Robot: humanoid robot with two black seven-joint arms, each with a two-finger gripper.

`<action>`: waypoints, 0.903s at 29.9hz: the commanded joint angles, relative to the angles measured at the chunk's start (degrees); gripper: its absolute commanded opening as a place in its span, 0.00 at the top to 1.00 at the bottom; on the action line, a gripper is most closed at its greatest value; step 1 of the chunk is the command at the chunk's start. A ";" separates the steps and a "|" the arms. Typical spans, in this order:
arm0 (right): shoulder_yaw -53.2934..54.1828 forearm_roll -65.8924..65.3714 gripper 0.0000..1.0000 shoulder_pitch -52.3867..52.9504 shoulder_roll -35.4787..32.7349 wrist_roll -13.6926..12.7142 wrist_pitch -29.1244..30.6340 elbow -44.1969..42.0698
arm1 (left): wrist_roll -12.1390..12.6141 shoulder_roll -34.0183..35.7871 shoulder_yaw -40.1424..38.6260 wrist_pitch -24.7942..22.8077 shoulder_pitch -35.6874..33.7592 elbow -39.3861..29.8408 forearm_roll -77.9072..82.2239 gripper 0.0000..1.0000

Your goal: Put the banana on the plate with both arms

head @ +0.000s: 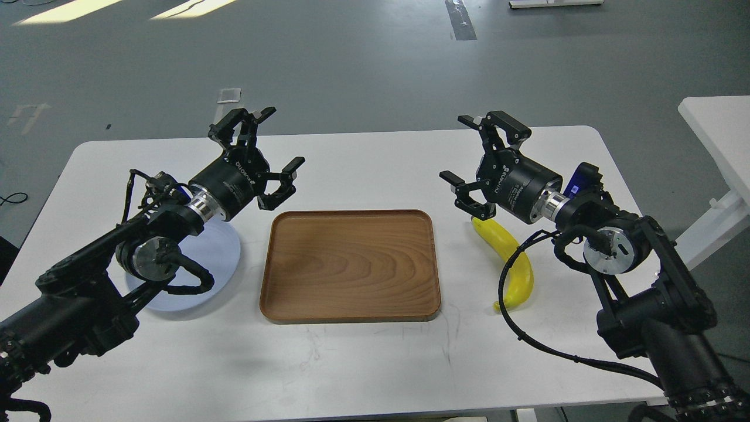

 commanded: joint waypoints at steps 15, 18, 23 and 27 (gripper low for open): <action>0.77 -0.27 0.01 0.01 0.21 0.07 -2.35 -2.47 | 0.11 0.09 0.01 -0.48 2.81 0.70 -0.52 0.02; 0.68 -0.27 0.01 -0.08 0.30 -0.01 -2.35 -2.56 | 0.10 0.35 -0.08 -0.30 2.73 0.79 -0.61 0.02; 0.33 -0.27 0.01 -0.25 0.30 -0.01 -2.35 -2.47 | 0.11 1.15 0.01 -0.48 2.73 0.79 0.26 0.02; 0.24 -0.27 0.01 -0.51 0.38 -0.01 -2.26 -2.38 | -4.61 3.95 0.88 2.94 1.94 0.36 11.54 0.02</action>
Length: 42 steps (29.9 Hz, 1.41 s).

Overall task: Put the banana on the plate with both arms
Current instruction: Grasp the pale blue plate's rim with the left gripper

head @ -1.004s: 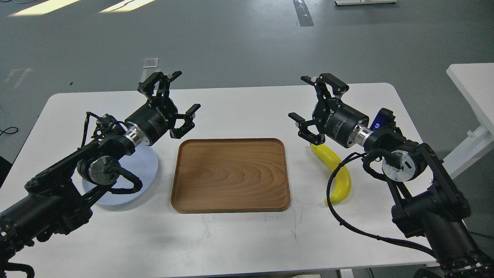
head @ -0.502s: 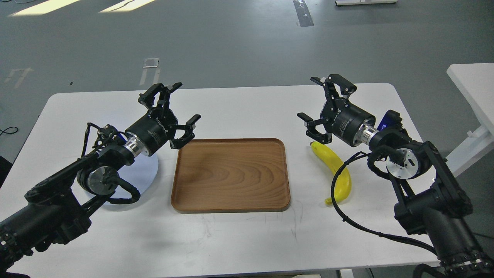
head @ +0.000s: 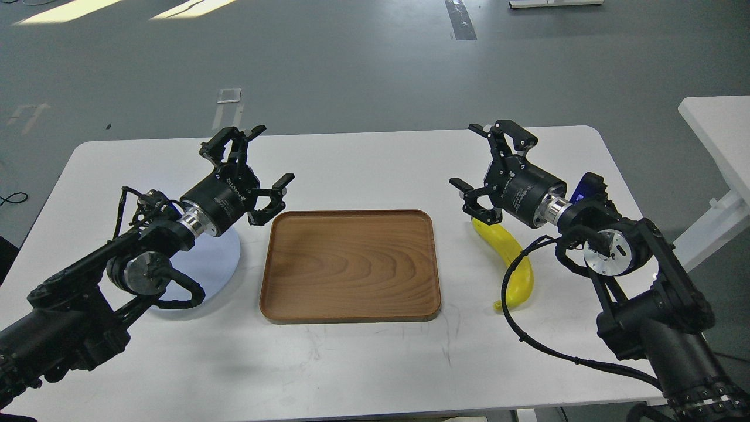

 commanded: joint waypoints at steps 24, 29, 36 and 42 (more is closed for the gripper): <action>0.39 0.19 0.01 -1.14 -0.02 -0.01 0.44 0.60 | -11.47 24.07 28.84 46.56 4.16 3.72 72.58 0.02; 0.30 0.19 0.01 -1.40 0.07 -0.01 0.53 0.86 | -11.47 23.80 28.84 46.12 5.47 3.89 70.65 0.03; 0.04 0.19 0.01 -1.75 -0.20 -0.01 0.53 1.57 | -12.00 21.78 28.84 45.86 7.50 8.20 69.41 0.15; -0.14 0.19 0.01 -1.84 -0.02 -0.01 0.53 1.74 | -12.14 20.73 28.84 44.72 7.59 11.36 68.45 0.19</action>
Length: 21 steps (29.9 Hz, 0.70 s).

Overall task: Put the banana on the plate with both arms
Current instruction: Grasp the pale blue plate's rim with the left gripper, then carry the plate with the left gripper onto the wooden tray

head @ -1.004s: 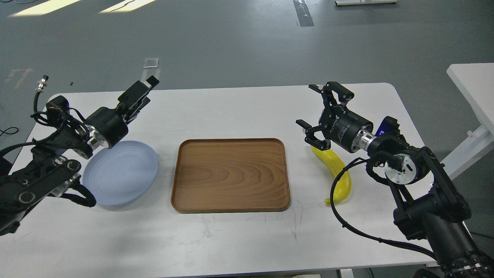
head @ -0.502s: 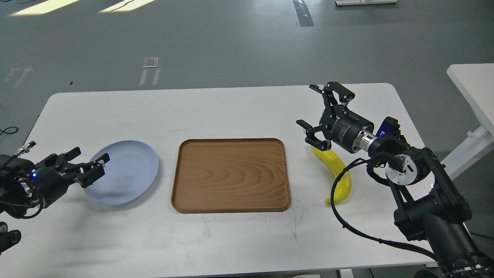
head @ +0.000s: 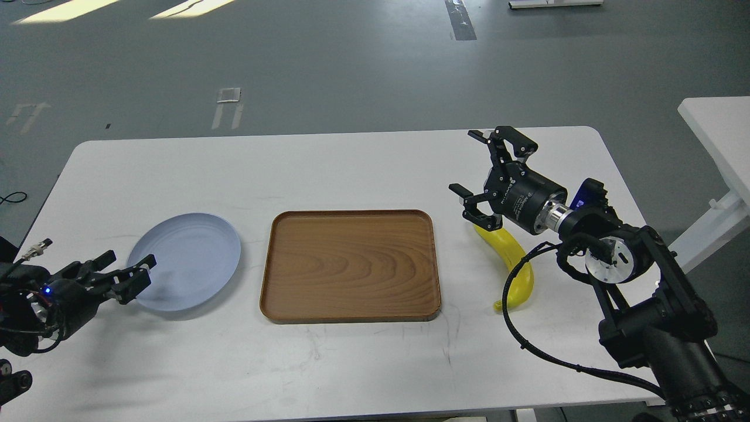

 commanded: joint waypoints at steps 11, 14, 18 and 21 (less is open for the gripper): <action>-0.28 -0.18 0.01 -0.44 0.04 0.00 0.00 0.46 | -0.05 -0.79 0.00 -0.99 2.13 0.88 -0.23 0.94; -0.28 -0.18 0.01 -0.44 0.04 0.00 0.00 0.54 | -0.05 -1.41 0.00 -0.91 2.04 1.41 -0.23 1.00; -0.28 -0.18 0.01 -0.44 0.04 0.00 0.00 0.98 | -0.05 -1.41 -0.53 -0.55 1.26 1.50 -1.80 1.00; -0.28 -0.18 0.01 -0.44 0.04 0.00 0.00 0.98 | -0.05 -1.15 -0.79 -0.73 0.81 1.41 -5.92 1.00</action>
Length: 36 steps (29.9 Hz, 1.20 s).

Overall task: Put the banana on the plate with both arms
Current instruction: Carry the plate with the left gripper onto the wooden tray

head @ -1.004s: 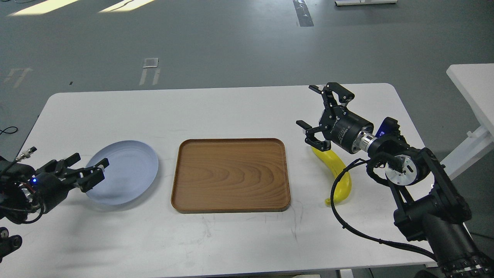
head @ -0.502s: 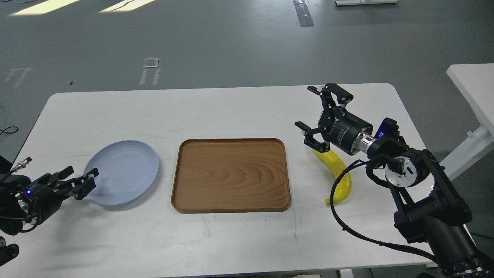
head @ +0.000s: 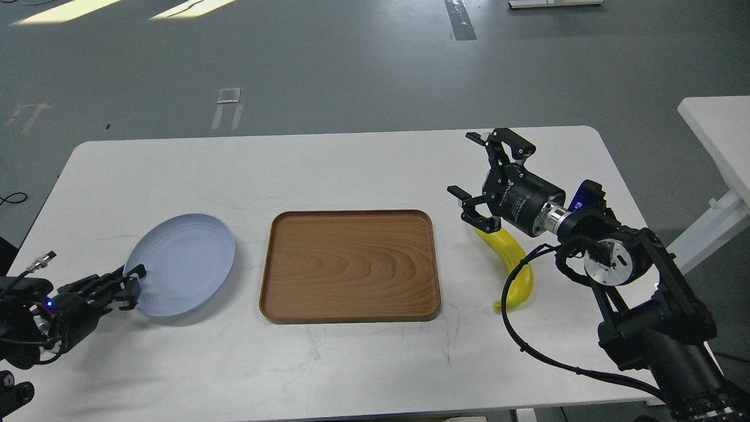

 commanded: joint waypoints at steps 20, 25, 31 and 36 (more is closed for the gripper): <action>0.18 0.00 0.01 -0.08 0.18 0.09 -0.09 1.27 | 0.01 -4.39 1.10 -0.10 -14.06 -17.49 2.90 1.00; 0.53 0.00 0.01 -0.17 -0.08 0.09 -0.09 1.27 | 0.01 -12.22 7.16 -0.10 -16.96 -13.46 5.12 1.00; 0.71 0.00 0.01 -0.17 -0.08 0.09 -0.09 1.27 | 0.01 -22.51 10.15 -0.54 -17.93 -0.37 5.21 1.00; 0.80 0.00 0.01 -0.26 -0.08 0.09 -0.09 1.27 | 0.01 -25.24 11.48 -0.98 -18.02 2.37 5.03 1.00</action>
